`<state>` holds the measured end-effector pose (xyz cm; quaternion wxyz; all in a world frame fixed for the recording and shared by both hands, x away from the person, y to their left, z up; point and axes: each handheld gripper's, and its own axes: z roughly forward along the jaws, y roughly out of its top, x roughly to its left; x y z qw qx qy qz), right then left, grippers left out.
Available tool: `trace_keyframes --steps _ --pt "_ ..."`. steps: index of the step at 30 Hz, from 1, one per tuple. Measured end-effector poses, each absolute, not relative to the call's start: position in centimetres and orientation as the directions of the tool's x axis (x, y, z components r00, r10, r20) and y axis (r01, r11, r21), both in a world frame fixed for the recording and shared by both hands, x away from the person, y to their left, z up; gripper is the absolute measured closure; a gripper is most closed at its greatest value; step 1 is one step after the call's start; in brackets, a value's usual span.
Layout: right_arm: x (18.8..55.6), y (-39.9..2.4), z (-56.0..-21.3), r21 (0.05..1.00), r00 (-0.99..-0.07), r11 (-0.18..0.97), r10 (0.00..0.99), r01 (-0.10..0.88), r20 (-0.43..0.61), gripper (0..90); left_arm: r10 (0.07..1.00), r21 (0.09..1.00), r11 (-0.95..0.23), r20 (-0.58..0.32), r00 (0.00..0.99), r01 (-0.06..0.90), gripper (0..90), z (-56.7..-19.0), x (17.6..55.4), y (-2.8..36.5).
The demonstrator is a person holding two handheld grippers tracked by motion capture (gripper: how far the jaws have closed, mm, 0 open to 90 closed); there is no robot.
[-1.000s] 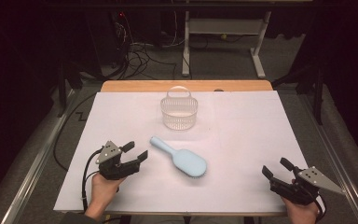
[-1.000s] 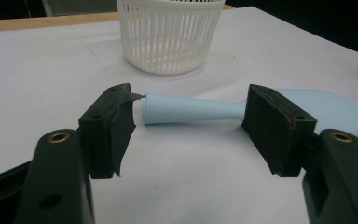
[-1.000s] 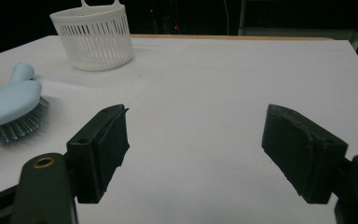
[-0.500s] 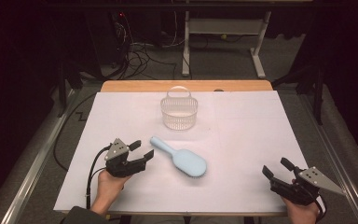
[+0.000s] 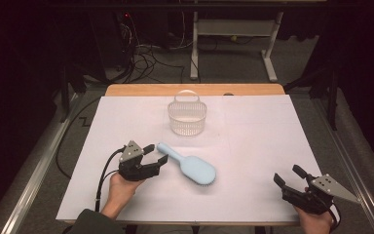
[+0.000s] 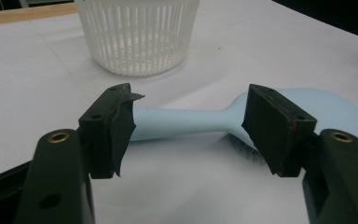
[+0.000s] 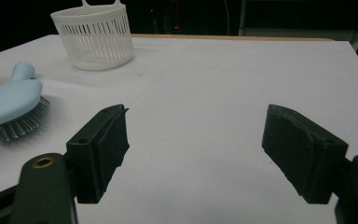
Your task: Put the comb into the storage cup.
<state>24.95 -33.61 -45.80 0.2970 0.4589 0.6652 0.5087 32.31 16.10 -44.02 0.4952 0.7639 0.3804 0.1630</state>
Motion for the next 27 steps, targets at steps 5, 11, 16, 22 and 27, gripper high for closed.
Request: trace_keyframes --steps 5,11,16,22,27 --pt "24.9 -33.6 -45.8 0.949 -0.403 0.062 0.912 0.309 0.072 23.0 0.74 0.881 -0.228 -0.121 0.662 0.415 35.6 -43.8 32.7 15.7" --pt "24.9 -33.6 -45.8 0.949 -0.404 0.064 0.912 0.308 0.069 23.1 0.736 0.88 -0.236 -0.114 0.667 0.412 36.2 -43.5 33.1 15.2" --pt "25.0 -33.6 -45.8 0.95 -0.405 0.064 0.912 0.307 0.07 23.1 0.733 0.878 -0.246 -0.108 0.672 0.41 36.4 -43.6 33.7 14.6" --pt "24.9 -33.6 -45.8 0.95 -0.406 0.064 0.911 0.307 0.07 23.1 0.728 0.871 -0.262 -0.105 0.678 0.416 36.9 -43.6 34.4 13.9" --pt "25.0 -33.6 -45.8 0.949 -0.407 0.068 0.911 0.309 0.067 23.1 0.727 0.856 -0.283 -0.102 0.679 0.432 38.7 -43.2 34.9 13.3"
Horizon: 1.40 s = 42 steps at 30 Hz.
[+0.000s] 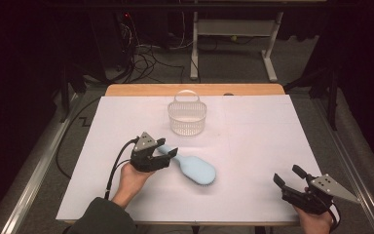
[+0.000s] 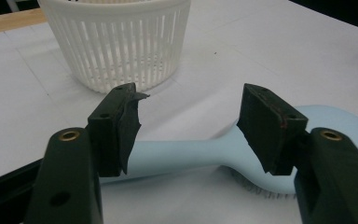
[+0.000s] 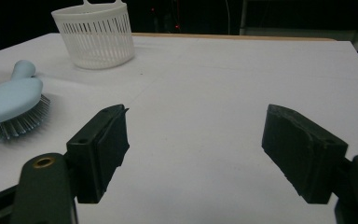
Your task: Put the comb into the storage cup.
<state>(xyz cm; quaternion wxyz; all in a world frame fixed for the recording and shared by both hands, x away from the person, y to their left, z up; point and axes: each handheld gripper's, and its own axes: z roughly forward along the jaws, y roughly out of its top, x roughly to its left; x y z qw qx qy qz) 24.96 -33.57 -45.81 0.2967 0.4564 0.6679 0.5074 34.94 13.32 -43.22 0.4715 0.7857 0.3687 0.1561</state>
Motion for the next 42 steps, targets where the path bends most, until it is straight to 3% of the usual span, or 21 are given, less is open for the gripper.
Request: trace_keyframes --steps 3,14,22,30,42 --pt "25.0 -33.6 -45.8 0.948 -0.408 0.071 0.911 0.31 0.065 23.3 0.736 0.833 -0.337 -0.058 0.675 0.439 40.6 -43.0 35.3 12.8" --pt "25.0 -33.5 -45.8 0.946 -0.41 0.077 0.91 0.314 0.062 23.3 0.749 0.781 -0.38 -0.055 0.661 0.496 43.0 -42.0 36.6 11.8" --pt "25.0 -33.5 -45.8 0.947 -0.407 0.084 0.912 0.311 0.053 22.8 0.769 0.688 -0.482 0.035 0.638 0.543 41.0 -40.8 37.6 10.7" --pt "25.2 -33.3 -45.9 0.945 -0.408 0.094 0.912 0.313 0.044 23.0 0.759 0.613 -0.555 0.097 0.643 0.562 44.4 -39.7 39.0 9.6" --pt "25.3 -33.2 -45.9 0.945 -0.411 0.095 0.911 0.312 0.044 23.1 0.771 0.51 -0.563 0.042 0.636 0.65 50.7 -40.6 41.1 9.6"
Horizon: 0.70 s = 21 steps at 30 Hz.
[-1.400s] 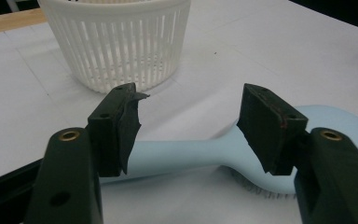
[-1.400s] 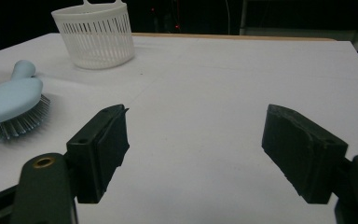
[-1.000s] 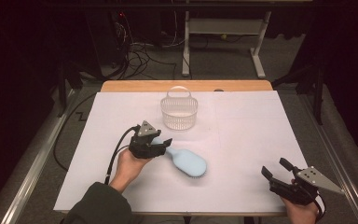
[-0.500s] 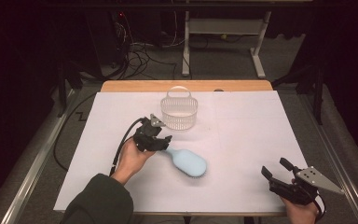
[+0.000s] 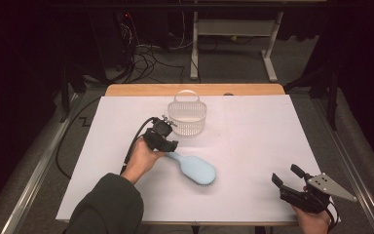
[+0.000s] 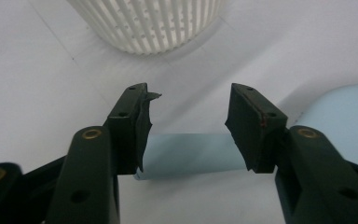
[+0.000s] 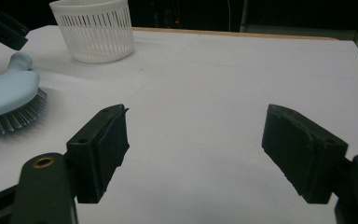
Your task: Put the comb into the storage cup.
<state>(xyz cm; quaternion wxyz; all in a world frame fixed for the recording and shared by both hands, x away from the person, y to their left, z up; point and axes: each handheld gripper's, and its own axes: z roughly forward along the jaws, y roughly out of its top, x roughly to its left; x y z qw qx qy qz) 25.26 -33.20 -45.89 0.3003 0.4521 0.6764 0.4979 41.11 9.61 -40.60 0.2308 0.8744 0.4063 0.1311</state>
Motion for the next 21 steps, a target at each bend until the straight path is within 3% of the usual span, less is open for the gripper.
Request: trace_keyframes --steps 21 --pt "25.2 -33.4 -45.9 0.947 -0.414 0.086 0.909 0.31 0.053 23.6 0.786 0.335 -0.592 0.038 0.618 0.733 75.7 -41.8 44.0 8.8"
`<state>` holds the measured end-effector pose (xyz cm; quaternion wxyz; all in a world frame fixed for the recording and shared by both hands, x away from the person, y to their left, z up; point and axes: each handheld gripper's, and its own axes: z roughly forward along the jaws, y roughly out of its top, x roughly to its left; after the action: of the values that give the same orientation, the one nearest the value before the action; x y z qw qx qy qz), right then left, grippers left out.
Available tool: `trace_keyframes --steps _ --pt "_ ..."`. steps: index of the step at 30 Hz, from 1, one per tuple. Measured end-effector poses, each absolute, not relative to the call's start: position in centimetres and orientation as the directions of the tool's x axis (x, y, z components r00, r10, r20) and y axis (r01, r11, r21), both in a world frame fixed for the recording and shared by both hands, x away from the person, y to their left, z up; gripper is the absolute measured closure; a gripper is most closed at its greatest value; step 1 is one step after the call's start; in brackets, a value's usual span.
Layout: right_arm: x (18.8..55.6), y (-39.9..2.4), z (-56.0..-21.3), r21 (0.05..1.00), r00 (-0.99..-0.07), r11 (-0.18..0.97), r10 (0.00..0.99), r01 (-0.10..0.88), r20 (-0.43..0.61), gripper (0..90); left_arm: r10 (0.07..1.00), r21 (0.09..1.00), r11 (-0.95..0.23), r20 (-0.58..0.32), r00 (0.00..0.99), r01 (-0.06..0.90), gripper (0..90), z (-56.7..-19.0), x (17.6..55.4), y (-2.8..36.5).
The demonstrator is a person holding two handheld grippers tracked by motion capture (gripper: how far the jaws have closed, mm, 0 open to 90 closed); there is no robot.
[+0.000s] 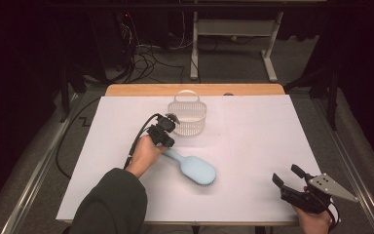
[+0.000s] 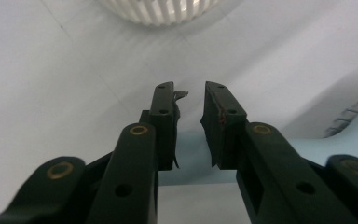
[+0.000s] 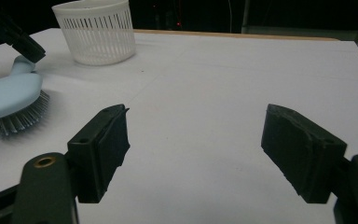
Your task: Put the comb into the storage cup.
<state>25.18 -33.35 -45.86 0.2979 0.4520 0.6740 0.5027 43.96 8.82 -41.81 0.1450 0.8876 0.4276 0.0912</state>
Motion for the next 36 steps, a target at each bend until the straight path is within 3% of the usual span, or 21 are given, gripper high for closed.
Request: trace_keyframes --steps 11,18,36 --pt "25.1 -33.3 -45.9 0.947 -0.416 0.088 0.908 0.31 0.052 23.8 0.789 0.312 -0.59 0.025 0.614 0.745 83.4 -42.0 44.0 9.1" --pt "25.1 -33.3 -45.8 0.948 -0.424 0.09 0.904 0.306 0.051 23.7 0.772 0.28 -0.618 0.042 0.634 0.734 83.9 -42.4 43.7 8.9" --pt "25.0 -33.5 -45.8 0.948 -0.422 0.083 0.905 0.307 0.058 23.7 0.759 0.258 -0.626 -0.013 0.651 0.736 85.7 -43.0 41.4 10.5"
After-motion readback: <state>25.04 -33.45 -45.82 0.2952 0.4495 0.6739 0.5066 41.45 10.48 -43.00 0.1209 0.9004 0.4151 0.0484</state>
